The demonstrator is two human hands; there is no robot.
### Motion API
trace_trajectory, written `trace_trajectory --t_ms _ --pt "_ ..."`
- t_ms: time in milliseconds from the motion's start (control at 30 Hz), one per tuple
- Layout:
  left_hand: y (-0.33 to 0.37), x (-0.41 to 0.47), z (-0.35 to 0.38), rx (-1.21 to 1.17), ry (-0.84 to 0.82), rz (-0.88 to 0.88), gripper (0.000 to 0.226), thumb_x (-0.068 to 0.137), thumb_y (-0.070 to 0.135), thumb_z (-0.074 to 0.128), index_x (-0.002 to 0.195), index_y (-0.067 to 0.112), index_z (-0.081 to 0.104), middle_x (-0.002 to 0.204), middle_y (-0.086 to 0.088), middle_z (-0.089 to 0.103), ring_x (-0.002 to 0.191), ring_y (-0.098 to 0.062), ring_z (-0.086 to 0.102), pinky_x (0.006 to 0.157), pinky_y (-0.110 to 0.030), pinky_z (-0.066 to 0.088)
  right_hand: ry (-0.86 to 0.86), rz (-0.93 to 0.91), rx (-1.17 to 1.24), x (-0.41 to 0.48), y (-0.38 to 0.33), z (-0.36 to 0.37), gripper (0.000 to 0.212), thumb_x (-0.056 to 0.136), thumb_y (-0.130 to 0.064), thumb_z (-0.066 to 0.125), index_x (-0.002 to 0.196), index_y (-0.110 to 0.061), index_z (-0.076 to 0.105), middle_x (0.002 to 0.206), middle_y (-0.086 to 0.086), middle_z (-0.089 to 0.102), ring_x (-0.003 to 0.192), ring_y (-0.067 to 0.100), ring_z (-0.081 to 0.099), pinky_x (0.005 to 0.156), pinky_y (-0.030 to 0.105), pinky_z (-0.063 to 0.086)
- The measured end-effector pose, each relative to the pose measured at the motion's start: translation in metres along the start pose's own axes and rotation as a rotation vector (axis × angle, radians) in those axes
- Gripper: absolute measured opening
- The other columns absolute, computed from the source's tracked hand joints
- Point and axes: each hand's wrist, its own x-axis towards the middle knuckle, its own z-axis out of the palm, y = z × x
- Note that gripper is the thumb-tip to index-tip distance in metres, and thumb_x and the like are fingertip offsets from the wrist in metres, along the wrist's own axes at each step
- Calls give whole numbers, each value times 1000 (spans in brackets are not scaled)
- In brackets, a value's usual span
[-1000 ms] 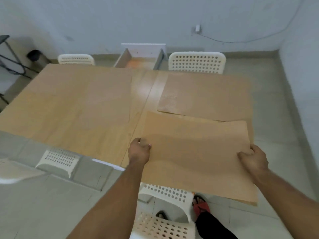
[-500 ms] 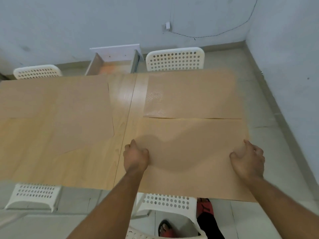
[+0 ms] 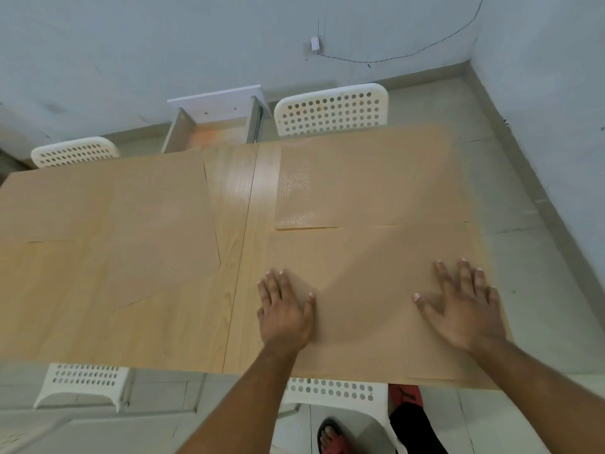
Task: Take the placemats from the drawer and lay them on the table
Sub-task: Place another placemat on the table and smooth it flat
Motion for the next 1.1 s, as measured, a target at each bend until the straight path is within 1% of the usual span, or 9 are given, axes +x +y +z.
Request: trace_trajectory --t_ms 233,400,767,1100 --pt "1 0 -1 13 -17 3 86 96 69 20 157 21 -16 165 -3 -23 151 -27 -22 119 -55 15 19 11 -12 1 0 3 88 86 -81 19 158 -37 -4 168 9 -9 154 34 -8 122 52 5" --pt "1 3 -2 7 -23 11 85 97 67 22 157 20 -15 165 -4 -21 151 -26 -21 119 -56 16 19 15 -31 -1 0 3 88 87 -80 18 159 -35 -3 168 10 -8 154 34 -6 123 50 4" --pt "2 3 -1 11 -21 15 85 97 66 24 158 20 -13 166 -6 -20 151 -27 -19 120 -57 18 33 1 -28 -5 4 1 87 87 -80 16 159 -35 -2 168 11 -5 154 34 -4 123 51 6" --pt "8 2 1 1 -19 17 84 99 64 25 158 19 -13 165 -6 -21 151 -28 -20 120 -56 18 58 0 -13 -3 9 1 88 86 -81 17 159 -35 0 168 12 -4 154 34 -1 122 53 8"
